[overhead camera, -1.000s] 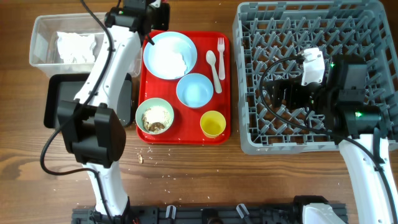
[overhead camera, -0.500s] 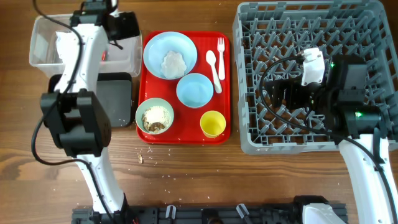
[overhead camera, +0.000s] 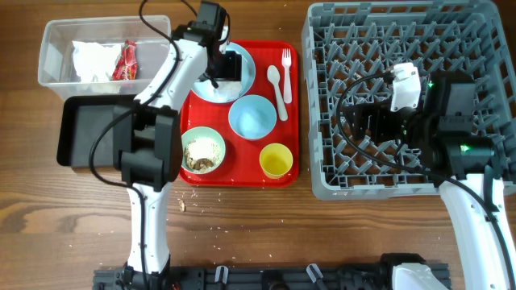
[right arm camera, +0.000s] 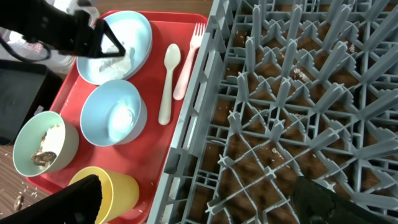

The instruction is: Sort waste into correct bins and load items into the dishwasher rack

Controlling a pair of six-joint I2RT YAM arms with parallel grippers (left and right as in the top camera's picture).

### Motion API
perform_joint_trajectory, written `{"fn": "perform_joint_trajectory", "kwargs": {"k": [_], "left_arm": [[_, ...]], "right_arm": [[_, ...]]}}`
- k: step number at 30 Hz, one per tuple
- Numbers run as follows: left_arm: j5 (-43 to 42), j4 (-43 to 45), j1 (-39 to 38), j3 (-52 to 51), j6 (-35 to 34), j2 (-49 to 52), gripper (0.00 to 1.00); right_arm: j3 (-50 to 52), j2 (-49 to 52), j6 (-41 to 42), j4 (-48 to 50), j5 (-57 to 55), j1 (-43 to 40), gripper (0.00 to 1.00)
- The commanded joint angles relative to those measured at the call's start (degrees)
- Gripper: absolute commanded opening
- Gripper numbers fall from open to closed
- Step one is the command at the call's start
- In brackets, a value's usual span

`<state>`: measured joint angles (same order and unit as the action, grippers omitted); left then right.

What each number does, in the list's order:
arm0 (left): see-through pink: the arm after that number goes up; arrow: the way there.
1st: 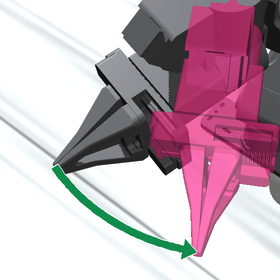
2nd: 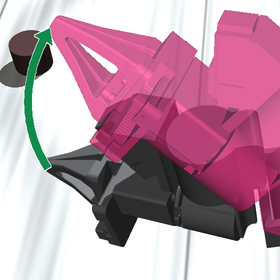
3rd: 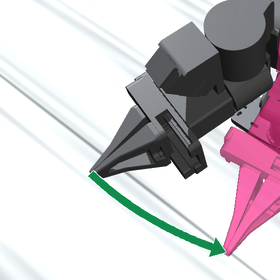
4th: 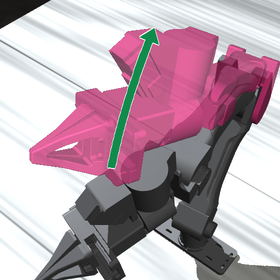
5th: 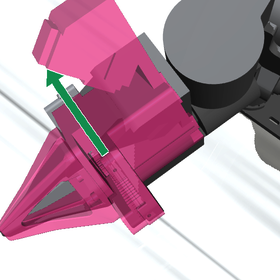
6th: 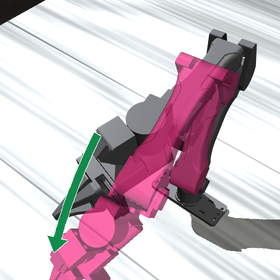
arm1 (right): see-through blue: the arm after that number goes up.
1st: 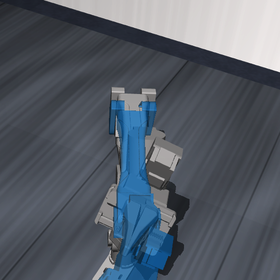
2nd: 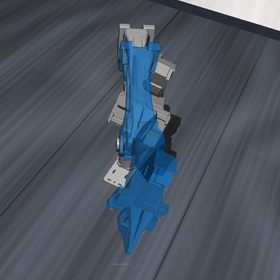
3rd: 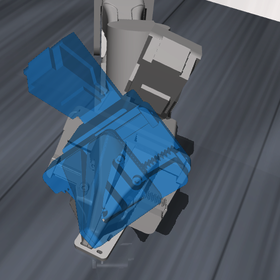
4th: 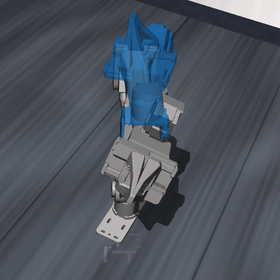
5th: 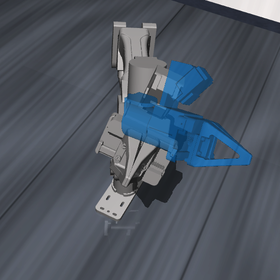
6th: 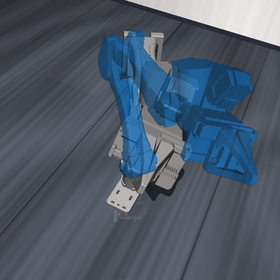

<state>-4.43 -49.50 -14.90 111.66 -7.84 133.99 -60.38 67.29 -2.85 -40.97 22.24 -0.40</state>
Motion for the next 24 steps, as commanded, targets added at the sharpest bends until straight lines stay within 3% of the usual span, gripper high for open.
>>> {"fn": "perform_joint_trajectory", "kwargs": {"k": [1,4,5,7,8,14,17,21,22,23,24], "left_arm": [[-0.2,0.2,-0.2,0.3,0.1,2.7,0.73],[-0.2,0.6,-0.2,0.3,0.1,4.1,0.57],[-0.2,0.7,-0.2,0.3,0.1,4.6,0.45],[-0.2,0.7,-0.2,0.3,0.1,5.1,0.11],[-0.2,1.0,-0.2,0.3,0.1,5.0,0.04],[0.8,-2.5,3.0,10.3,0.1,-2.3,0.04],[9.2,-2.0,7.5,13.3,0.1,-9.3,0.04],[11.2,-4.4,14.3,13.1,0.1,-7.7,0.05],[11.0,-5.1,15.5,13.0,0.0,-6.3,0.08],[10.1,-5.6,16.9,13.0,0.0,-4.3,0.2],[8.9,-5.9,17.7,13.0,0.0,-2.8,0.46]], "right_arm": [[-1.0,0.4,0.4,-0.1,-0.4,0.2,1.0],[-1.0,0.4,0.4,-0.1,-0.4,0.2,1.0],[-1.0,0.4,0.4,-0.1,-0.4,0.2,1.0],[-1.0,0.4,0.4,-0.3,-0.4,0.2,1.0],[-1.0,0.4,0.4,-0.2,-0.4,0.2,1.0],[-1.0,0.4,0.3,-0.2,-0.4,0.2,1.0],[-1.0,0.4,0.2,-0.2,-0.4,0.2,1.0],[-1.0,0.4,0.3,0.0,-0.4,0.2,1.0],[-1.0,0.4,0.3,0.0,-0.4,0.2,1.0],[-1.0,0.4,0.3,0.0,-0.4,0.2,1.0],[-1.0,0.4,0.3,0.0,-0.4,0.2,1.0]]}}
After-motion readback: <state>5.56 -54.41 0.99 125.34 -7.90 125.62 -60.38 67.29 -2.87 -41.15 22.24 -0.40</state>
